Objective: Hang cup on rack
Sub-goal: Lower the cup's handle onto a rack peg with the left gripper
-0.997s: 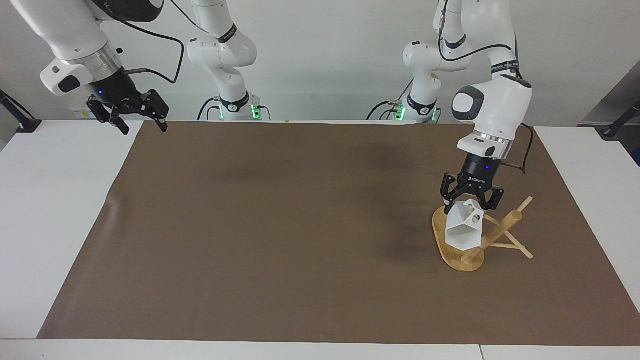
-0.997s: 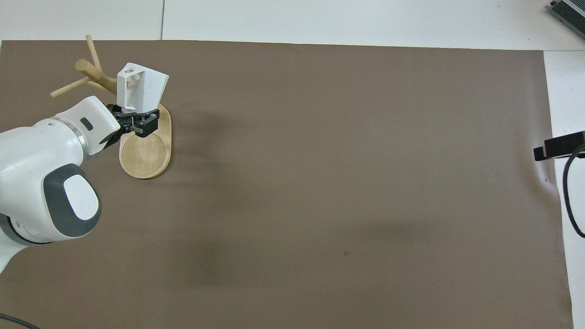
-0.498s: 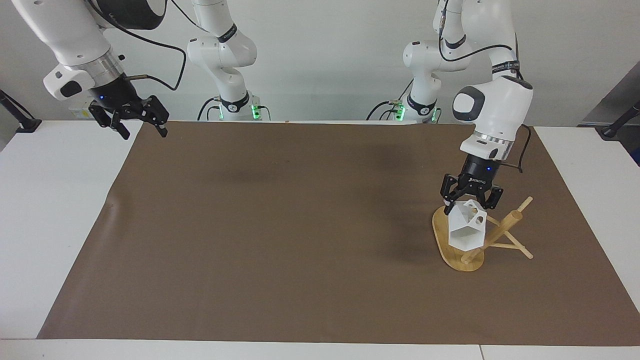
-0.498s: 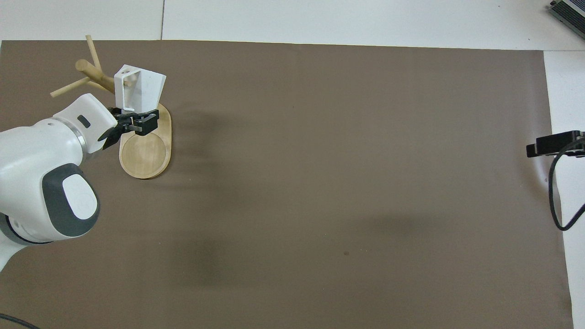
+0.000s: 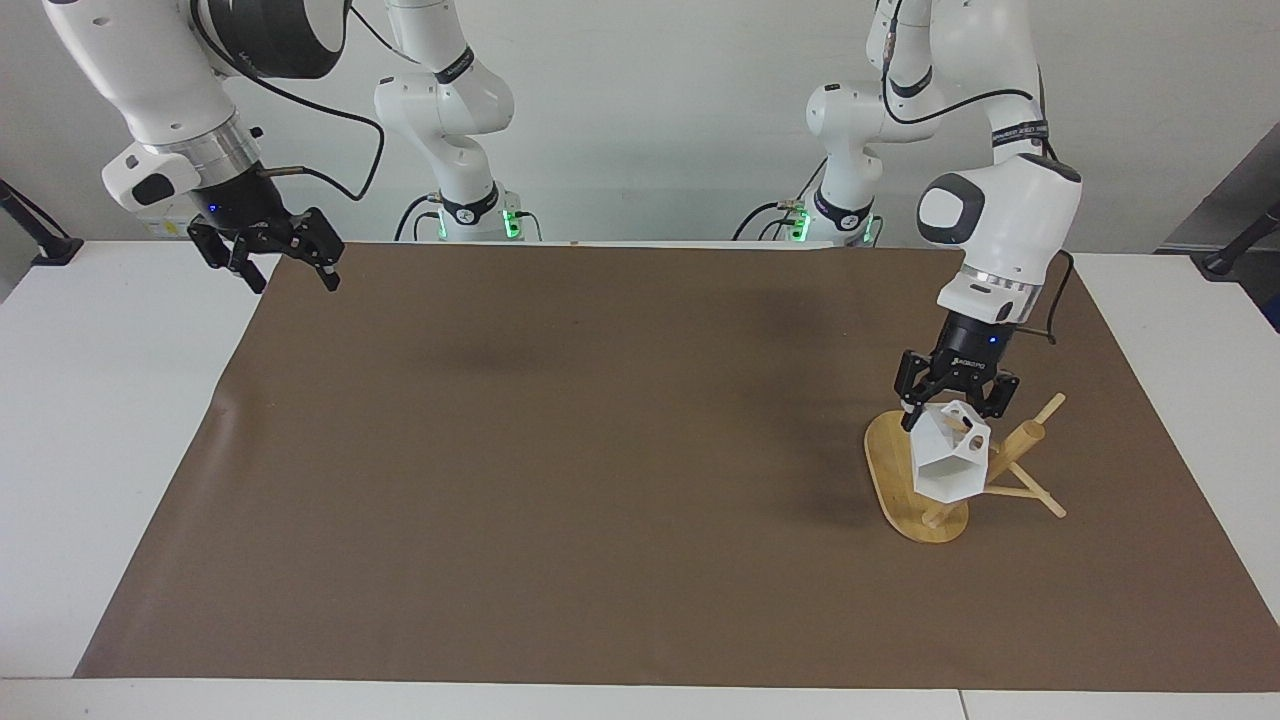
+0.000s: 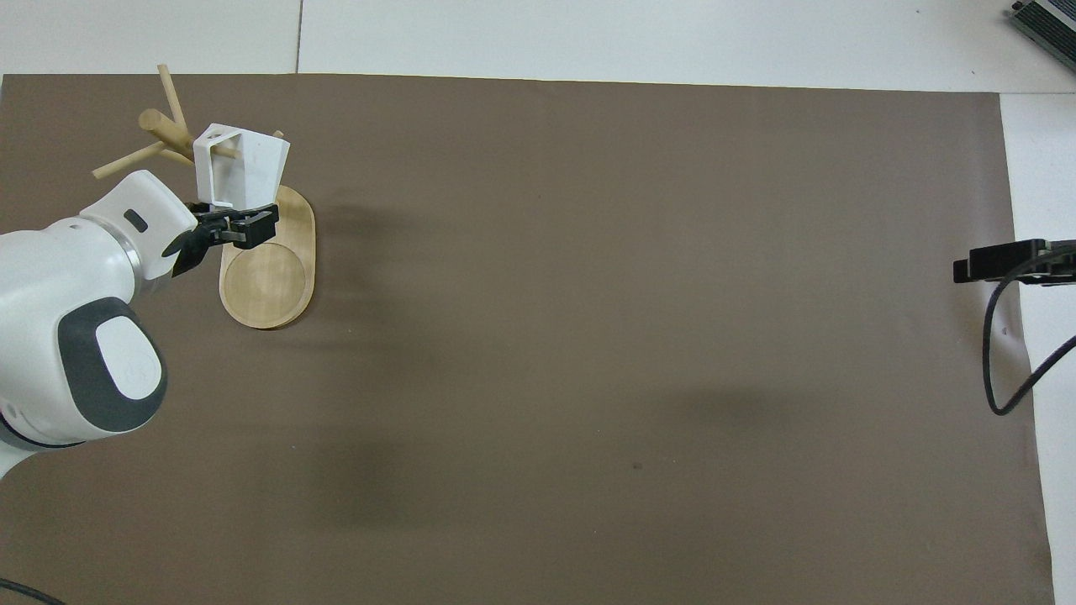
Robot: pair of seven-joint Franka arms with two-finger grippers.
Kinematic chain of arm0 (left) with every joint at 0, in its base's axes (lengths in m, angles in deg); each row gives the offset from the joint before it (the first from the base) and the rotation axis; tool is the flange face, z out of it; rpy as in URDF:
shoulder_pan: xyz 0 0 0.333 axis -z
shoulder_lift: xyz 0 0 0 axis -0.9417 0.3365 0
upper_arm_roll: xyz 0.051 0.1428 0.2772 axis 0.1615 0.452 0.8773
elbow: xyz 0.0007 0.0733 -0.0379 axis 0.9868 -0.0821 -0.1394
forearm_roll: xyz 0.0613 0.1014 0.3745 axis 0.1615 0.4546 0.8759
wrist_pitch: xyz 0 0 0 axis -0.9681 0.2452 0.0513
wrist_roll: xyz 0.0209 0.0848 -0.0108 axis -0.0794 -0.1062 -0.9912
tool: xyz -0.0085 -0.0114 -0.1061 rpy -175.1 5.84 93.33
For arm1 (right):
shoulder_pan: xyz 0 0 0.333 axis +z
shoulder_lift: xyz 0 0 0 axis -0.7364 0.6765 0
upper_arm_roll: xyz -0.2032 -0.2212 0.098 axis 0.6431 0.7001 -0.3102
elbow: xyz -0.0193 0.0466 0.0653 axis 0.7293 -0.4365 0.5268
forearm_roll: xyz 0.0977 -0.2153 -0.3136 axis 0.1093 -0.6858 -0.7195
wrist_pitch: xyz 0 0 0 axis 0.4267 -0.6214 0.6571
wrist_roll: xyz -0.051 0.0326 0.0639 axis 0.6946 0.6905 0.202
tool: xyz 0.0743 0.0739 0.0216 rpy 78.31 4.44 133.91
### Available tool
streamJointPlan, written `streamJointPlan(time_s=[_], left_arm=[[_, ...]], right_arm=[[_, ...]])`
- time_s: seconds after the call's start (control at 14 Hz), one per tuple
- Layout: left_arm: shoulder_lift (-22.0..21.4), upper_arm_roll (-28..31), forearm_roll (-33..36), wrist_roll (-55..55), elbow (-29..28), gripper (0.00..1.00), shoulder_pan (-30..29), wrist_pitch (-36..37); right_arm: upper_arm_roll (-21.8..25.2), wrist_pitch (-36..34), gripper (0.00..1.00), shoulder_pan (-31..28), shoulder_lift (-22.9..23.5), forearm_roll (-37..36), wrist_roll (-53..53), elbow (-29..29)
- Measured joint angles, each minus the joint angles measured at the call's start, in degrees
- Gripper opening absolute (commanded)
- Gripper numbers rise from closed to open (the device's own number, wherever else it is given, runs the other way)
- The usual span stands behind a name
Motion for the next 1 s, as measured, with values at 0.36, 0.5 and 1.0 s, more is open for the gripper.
streamJointPlan(time_s=[0.36, 0.5, 1.0], left_arm=[[-0.1, 0.0, 0.0, -3.9, 0.9, 0.00, 0.0, 2.9], [-0.2, 0.0, 0.0, -6.0, 1.6, 0.00, 0.0, 4.4], [-0.2, 0.2, -0.3, -7.5, 4.1, 0.00, -1.8, 10.6]], right_arm=[[0.0, 0.8, 1.00, 0.0, 0.0, 0.0, 2.3, -0.7], [0.0, 0.8, 1.00, 0.0, 0.0, 0.0, 2.3, -0.7], [0.0, 0.8, 1.00, 0.0, 0.0, 0.0, 2.3, -0.8]])
